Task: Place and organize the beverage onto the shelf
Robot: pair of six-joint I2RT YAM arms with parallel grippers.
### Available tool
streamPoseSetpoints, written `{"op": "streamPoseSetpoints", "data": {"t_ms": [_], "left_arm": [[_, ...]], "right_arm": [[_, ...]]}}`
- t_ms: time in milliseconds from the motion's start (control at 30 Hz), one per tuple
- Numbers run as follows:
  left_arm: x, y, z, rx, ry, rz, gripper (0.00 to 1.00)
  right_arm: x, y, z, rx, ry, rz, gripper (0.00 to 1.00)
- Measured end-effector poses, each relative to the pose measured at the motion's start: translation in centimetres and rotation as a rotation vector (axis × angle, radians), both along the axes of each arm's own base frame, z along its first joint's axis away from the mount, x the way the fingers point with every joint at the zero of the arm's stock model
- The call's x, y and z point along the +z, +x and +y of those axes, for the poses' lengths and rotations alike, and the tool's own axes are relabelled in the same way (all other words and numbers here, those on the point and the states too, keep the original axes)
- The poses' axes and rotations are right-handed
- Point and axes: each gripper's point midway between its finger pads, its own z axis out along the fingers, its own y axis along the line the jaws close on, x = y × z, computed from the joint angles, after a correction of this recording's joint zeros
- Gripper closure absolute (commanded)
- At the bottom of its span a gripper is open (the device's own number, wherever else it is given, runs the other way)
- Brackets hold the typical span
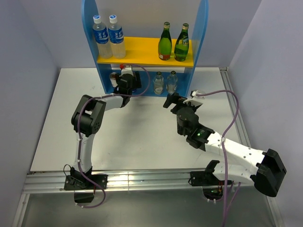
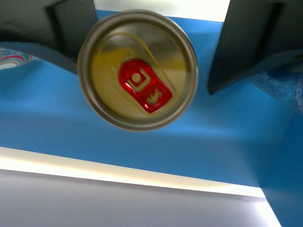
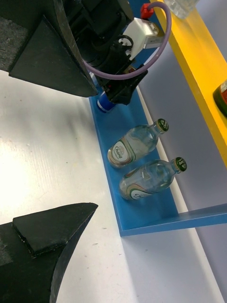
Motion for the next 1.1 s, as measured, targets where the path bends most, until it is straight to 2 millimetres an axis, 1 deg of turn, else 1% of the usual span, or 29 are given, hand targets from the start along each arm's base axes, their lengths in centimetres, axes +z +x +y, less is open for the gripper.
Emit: {"op": "streamPoseSetpoints", "data": {"t_ms": [67,333,433,533,733,833,933,1033,1100], "left_arm": [[-0.2,0.0,0.2,0.002,0.006,0.005,0.01],[-1.0,-0.2,0.7,-0.006,0.018,0.035,0.01],[-1.5,-0.8,0.6,-0.02,0.021,0.052,0.01],[-1.8,-1.8,0.5,-0.031,0.028,0.07,0.01],[-0.7,-3.9,-0.5,-0.061,0.029,0.068,0.01],[-0.1,-5.3,-0.8,-0.07,0.03,0.069,0.01],[0.4,-6.7,-0.6,-0.063,0.034,0.08,0.01],[1.0,-8.6,0.1,-0.044,0.04,0.11,0.01],[2.4,-10.2,0.7,-0.03,0.053,0.135,0.01]], "right_arm": [[-0.1,0.0,0.0,0.0,-0.002,0.003,0.01],[-0.2,0.0,0.0,-0.002,0.005,0.006,0.01],[-0.2,0.0,0.0,-0.003,0.011,0.006,0.0],[-0.3,0.0,0.0,-0.006,0.012,0.01,0.0],[-0.5,-0.1,-0.1,-0.007,0.012,0.017,0.0],[-0.7,-0.1,-0.1,-0.008,0.014,0.022,0.0],[-0.8,-0.1,-0.1,-0.008,0.009,0.029,0.0],[-0.8,-0.2,-0.2,-0.008,-0.008,0.046,0.0],[0.3,-0.2,-0.2,-0.01,-0.022,0.057,0.0]]}}
